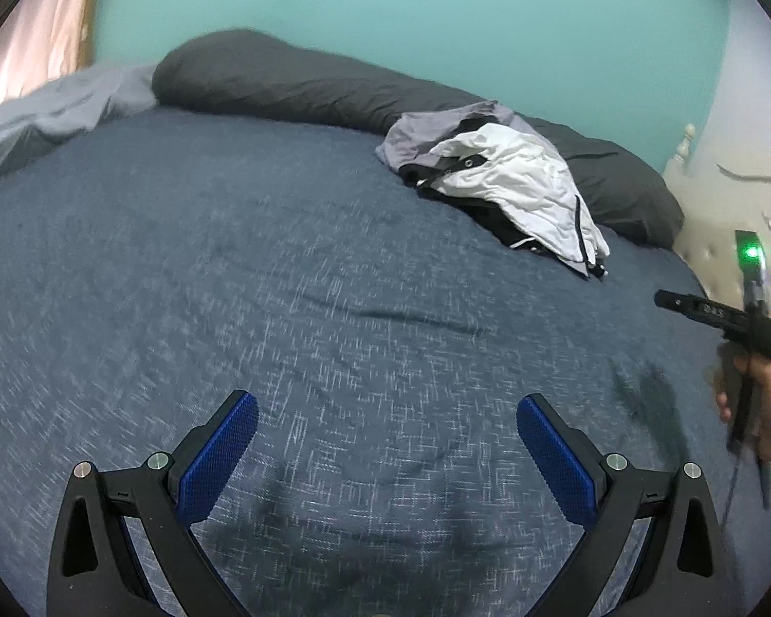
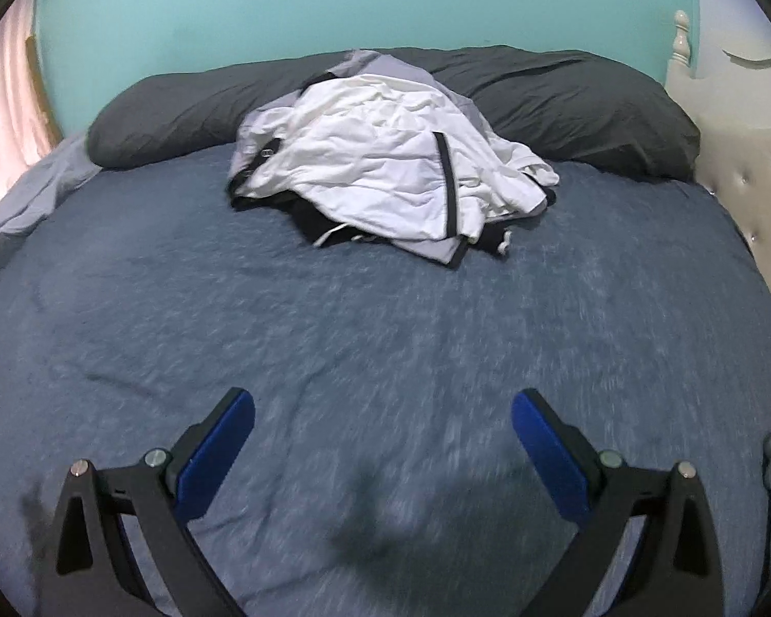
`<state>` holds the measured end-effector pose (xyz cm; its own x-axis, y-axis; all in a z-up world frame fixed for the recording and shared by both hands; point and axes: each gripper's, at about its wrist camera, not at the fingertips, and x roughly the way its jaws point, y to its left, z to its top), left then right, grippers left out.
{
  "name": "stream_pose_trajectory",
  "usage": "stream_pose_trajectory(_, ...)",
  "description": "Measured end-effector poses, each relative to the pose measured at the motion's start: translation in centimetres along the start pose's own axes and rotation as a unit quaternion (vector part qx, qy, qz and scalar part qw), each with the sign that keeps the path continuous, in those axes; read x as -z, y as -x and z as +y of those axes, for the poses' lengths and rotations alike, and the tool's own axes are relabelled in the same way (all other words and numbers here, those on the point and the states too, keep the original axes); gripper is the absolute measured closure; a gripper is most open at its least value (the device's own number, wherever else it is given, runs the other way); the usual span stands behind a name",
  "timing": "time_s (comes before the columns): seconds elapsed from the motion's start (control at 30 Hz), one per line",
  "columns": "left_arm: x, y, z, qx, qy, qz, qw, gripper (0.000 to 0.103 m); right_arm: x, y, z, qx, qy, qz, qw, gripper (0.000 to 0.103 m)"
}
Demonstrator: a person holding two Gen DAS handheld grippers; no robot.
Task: Fold clothes
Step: 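Move the right tool to the clothes pile and close it on the white garment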
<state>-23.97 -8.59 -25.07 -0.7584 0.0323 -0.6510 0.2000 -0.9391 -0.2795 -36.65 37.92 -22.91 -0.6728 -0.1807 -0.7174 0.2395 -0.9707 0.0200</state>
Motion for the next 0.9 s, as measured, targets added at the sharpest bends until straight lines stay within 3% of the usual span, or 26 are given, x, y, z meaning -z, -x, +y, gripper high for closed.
stream_pose_trajectory(0.17,0.2,-1.1,1.4,-0.013,0.016,0.003,0.9998,0.0,-3.0,-4.1,-2.0,0.004,-0.016,0.006,1.0,0.012)
stream_pose_trajectory(0.43,-0.3,-2.3,3.2,-0.025,0.032,0.004,0.9992,0.0,-7.1,-9.4,-3.4,0.018,-0.035,-0.006,0.999,0.013)
stream_pose_trajectory(0.77,-0.2,-3.4,4.5,-0.028,0.037,0.011,0.9989,0.0,-9.9,-14.9,-3.7,0.038,-0.039,0.002,0.999,0.013)
stream_pose_trajectory(0.9,-0.2,-3.9,5.1,-0.033,0.041,0.015,0.9985,0.0,-10.3,-16.4,-4.4,0.038,-0.054,-0.003,0.998,0.024)
